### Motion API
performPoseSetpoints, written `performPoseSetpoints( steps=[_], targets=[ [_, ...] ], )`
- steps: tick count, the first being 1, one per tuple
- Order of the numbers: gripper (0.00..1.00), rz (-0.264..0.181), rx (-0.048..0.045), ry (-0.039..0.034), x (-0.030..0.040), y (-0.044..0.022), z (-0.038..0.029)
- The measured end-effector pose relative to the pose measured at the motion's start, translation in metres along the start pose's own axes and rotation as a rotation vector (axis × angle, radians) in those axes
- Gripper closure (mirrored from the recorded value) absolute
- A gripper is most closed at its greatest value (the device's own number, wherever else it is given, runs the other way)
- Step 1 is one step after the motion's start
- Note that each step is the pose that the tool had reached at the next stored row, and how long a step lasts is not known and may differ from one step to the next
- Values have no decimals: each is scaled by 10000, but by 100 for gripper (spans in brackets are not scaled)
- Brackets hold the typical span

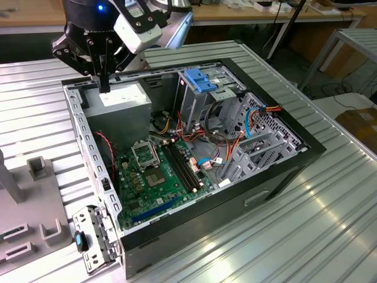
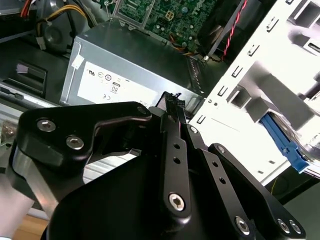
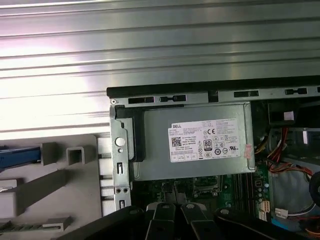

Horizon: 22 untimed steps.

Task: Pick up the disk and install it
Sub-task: 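Reach for the disk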

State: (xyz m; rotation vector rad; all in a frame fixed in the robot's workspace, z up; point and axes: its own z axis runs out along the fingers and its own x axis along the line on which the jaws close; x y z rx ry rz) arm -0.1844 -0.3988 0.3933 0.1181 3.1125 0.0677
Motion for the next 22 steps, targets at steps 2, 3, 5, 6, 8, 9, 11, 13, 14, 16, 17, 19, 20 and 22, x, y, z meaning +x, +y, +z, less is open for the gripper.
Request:
performPoseSetpoints(
  steps=[2, 3, 5, 6, 8, 9, 11, 13, 14, 16, 17, 19, 20, 22],
  targets=[
    [89, -1, 0, 0, 86, 2, -2],
    [89, 0, 0, 0, 178, 7, -4],
    [89, -1, 1, 1, 273, 15, -7],
    [89, 0, 1, 1, 345, 24, -8],
    [89, -1, 0, 0, 423, 31, -9],
    [89, -2, 0, 0, 460, 34, -10],
    [89, 0, 0, 0, 540, 39, -12],
    [89, -2, 1, 1, 645, 44, -15],
    [89, 0, 1, 0, 718, 45, -16],
    [89, -1, 0, 0, 822, 48, -18],
    [89, 0, 1, 1, 892, 51, -20],
    [89, 0, 0, 0, 958, 52, -21],
    [89, 0, 1, 0, 997, 53, -22],
    [89, 0, -1, -1, 1101, 57, -24]
  ],
)
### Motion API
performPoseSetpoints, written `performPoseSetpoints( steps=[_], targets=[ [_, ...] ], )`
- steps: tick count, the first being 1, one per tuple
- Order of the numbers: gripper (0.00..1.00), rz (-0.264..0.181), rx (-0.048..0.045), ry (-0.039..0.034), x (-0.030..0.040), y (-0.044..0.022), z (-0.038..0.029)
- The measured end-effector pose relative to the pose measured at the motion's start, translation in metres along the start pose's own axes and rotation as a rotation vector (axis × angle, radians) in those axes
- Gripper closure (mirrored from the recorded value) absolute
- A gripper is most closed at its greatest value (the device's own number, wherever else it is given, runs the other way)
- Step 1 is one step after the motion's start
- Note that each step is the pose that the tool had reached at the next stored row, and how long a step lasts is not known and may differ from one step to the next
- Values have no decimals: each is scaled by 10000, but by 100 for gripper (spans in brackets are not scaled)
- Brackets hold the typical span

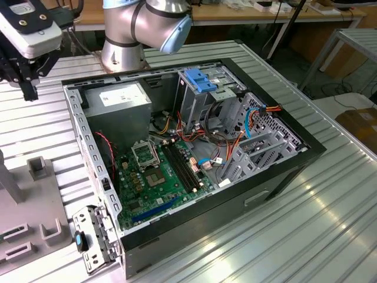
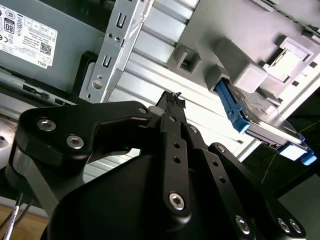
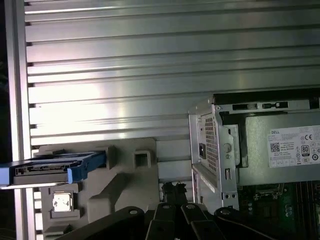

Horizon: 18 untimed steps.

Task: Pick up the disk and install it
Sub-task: 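Reach for the disk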

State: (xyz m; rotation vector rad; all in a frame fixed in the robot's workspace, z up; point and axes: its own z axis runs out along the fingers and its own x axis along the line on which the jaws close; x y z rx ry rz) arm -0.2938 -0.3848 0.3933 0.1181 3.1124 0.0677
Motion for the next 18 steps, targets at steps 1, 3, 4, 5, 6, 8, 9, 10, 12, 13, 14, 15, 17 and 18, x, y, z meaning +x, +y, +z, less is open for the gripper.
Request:
performPoseSetpoints(
  steps=[1, 3, 4, 5, 6, 8, 9, 10, 12, 13, 14, 15, 17, 18],
  targets=[
    [89, 1, 1, 1, 32, 1, -1],
    [89, -1, 1, 1, 110, 4, -3],
    [89, -2, 1, 1, 157, 5, -4],
    [89, 0, 0, 0, 228, 9, -5],
    [89, 0, 2, 1, 289, 11, -8],
    [89, -1, 1, 1, 438, 15, -10],
    [89, 0, 2, 2, 523, 17, -13],
    [89, -2, 1, 0, 644, 18, -15],
    [89, 0, 2, 2, 735, 18, -18],
    [89, -1, 0, 0, 851, 17, -20],
    [89, -1, 1, 2, 931, 16, -23],
    [89, -1, 1, 1, 991, 16, -24],
    [89, 0, 1, 0, 1096, 15, -27],
    [89, -1, 2, 2, 1134, 15, -28]
  ],
)
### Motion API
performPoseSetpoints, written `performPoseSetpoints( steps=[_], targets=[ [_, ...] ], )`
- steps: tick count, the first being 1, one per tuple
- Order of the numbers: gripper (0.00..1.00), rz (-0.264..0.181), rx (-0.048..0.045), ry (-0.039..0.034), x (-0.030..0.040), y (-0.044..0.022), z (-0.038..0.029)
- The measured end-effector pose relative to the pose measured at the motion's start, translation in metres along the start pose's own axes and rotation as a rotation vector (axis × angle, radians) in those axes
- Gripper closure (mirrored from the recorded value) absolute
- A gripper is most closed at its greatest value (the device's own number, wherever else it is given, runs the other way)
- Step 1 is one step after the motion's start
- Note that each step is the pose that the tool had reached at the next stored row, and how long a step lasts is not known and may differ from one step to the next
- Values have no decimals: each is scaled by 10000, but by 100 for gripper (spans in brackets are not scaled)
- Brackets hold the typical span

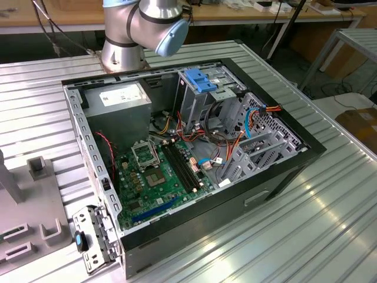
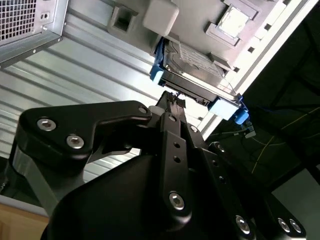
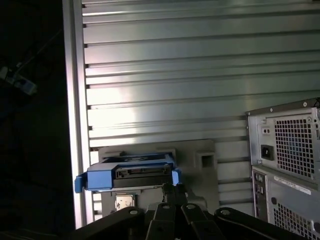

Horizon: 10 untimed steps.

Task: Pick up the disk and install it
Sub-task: 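Reach for the disk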

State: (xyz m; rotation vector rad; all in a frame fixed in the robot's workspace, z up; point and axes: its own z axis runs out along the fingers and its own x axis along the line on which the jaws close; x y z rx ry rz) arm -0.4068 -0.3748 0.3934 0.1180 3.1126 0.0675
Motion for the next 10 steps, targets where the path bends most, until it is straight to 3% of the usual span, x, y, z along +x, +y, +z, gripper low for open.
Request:
performPoseSetpoints(
  steps=[4, 7, 10],
  targets=[
    [89, 1, 0, 0, 198, -1, -5],
    [89, 0, -1, -1, 401, -4, -9],
    [89, 1, -1, -2, 534, -5, -12]
  ],
)
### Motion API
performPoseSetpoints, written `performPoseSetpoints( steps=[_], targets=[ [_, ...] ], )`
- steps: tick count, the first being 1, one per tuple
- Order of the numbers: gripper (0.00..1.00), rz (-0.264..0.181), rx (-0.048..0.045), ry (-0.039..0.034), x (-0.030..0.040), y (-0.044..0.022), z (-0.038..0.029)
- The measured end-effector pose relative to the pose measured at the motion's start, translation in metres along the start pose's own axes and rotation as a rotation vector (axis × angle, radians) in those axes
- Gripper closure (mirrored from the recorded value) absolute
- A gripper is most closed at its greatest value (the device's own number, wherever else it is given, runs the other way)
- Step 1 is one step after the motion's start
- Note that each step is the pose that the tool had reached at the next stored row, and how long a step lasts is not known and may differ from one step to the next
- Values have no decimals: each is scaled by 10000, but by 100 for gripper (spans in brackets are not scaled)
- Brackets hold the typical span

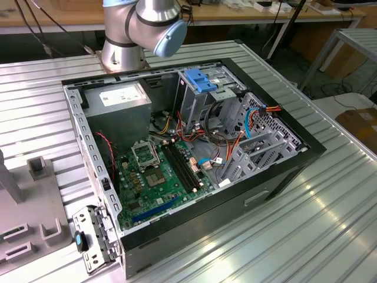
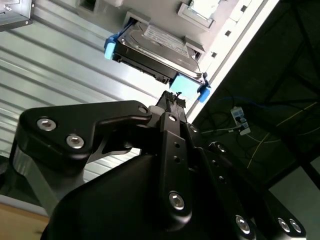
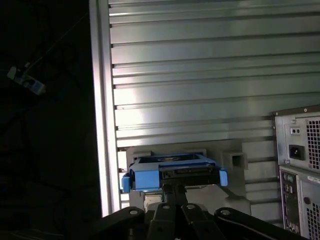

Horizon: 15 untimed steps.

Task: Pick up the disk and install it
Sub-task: 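Reach for the disk, then pick up the disk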

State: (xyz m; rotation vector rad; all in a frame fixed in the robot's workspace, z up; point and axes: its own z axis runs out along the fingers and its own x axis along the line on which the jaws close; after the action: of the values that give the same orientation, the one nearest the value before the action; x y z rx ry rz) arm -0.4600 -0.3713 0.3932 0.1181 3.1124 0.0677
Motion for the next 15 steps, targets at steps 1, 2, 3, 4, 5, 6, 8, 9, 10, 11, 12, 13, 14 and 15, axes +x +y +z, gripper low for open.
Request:
performPoseSetpoints(
  steps=[1, 2, 3, 4, 5, 6, 8, 9, 10, 11, 12, 13, 14, 15],
  targets=[
    [89, 0, 1, 1, 70, -1, -3],
    [89, -1, 0, 1, 121, -1, -3],
    [89, -1, 1, 1, 128, -1, -4],
    [89, -2, 1, 1, 128, -1, -4],
    [89, -1, 1, 2, 129, -1, -5],
    [89, -1, 0, 1, 132, -2, -4],
    [89, -1, 0, 1, 134, -2, -4],
    [89, -1, 1, 1, 135, -2, -4],
    [89, -1, 1, 1, 135, -2, -4],
    [89, -1, 1, 1, 136, -2, -4],
    [89, -1, 0, 1, 137, -2, -4],
    [89, -1, 0, 1, 138, -2, -4],
    [89, -1, 1, 1, 139, -2, -4],
    [89, -1, 0, 1, 140, -2, -4]
  ],
)
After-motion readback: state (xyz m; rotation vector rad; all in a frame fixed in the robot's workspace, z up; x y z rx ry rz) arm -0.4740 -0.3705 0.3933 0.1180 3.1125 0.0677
